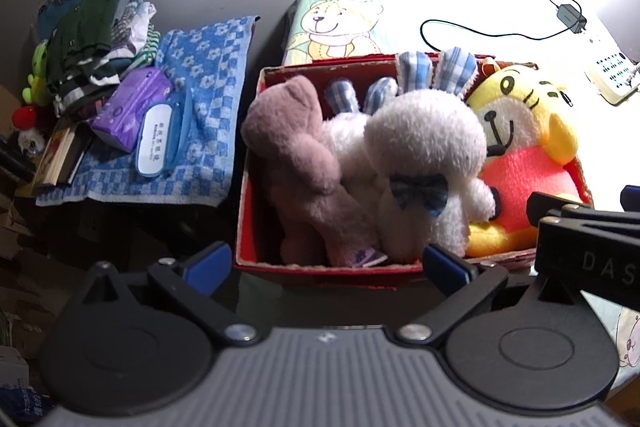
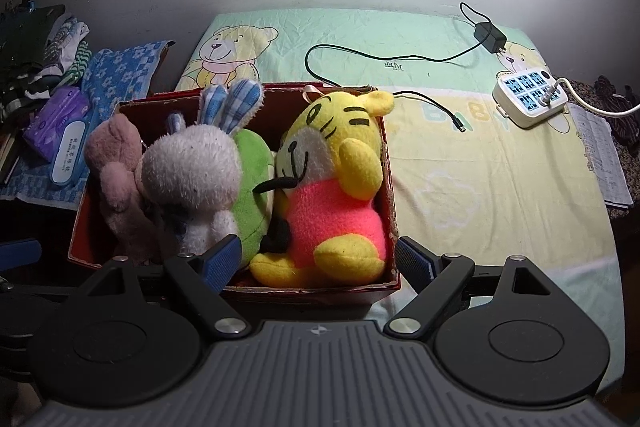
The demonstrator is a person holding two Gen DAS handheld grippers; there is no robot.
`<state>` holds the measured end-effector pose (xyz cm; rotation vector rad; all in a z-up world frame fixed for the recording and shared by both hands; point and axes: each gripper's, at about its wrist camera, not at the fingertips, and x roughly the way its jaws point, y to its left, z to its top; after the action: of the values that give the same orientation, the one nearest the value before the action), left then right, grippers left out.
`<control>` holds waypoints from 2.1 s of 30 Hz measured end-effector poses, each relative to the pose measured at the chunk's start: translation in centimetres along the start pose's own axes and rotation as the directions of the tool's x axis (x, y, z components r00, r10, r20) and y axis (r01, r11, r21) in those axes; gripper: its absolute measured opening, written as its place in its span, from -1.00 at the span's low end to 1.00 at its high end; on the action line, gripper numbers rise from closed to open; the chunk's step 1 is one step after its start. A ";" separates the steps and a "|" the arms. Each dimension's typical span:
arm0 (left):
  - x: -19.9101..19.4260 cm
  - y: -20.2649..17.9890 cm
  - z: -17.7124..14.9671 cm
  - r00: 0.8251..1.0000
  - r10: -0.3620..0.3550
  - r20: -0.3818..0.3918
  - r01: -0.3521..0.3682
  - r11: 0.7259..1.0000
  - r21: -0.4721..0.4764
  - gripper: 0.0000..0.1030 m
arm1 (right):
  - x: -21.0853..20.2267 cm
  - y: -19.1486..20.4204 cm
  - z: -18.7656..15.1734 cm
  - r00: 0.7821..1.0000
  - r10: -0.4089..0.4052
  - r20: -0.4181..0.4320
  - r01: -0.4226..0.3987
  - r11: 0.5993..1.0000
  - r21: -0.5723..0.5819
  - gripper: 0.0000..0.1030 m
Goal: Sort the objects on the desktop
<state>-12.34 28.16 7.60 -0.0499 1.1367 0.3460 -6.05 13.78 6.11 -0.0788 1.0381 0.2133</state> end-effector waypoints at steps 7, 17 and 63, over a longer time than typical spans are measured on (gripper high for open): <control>0.6 0.6 1.6 1.000 -0.003 -0.005 0.003 1.000 -0.002 0.98 | 0.8 0.1 1.6 0.999 0.011 -0.053 -0.011 1.000 0.010 0.67; 2.3 1.3 2.4 1.000 -0.001 -0.019 0.001 1.000 -0.008 0.98 | 2.8 0.9 2.4 0.995 0.043 -0.094 -0.038 0.998 0.055 0.67; 2.9 1.4 2.5 0.995 -0.034 0.089 0.033 0.999 0.008 0.98 | 2.4 2.1 2.3 1.000 0.004 0.017 -0.005 1.000 0.031 0.76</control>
<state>-9.49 30.72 6.20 -0.0471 1.0476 0.3119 -3.38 16.57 5.24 -0.0464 1.0241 0.2012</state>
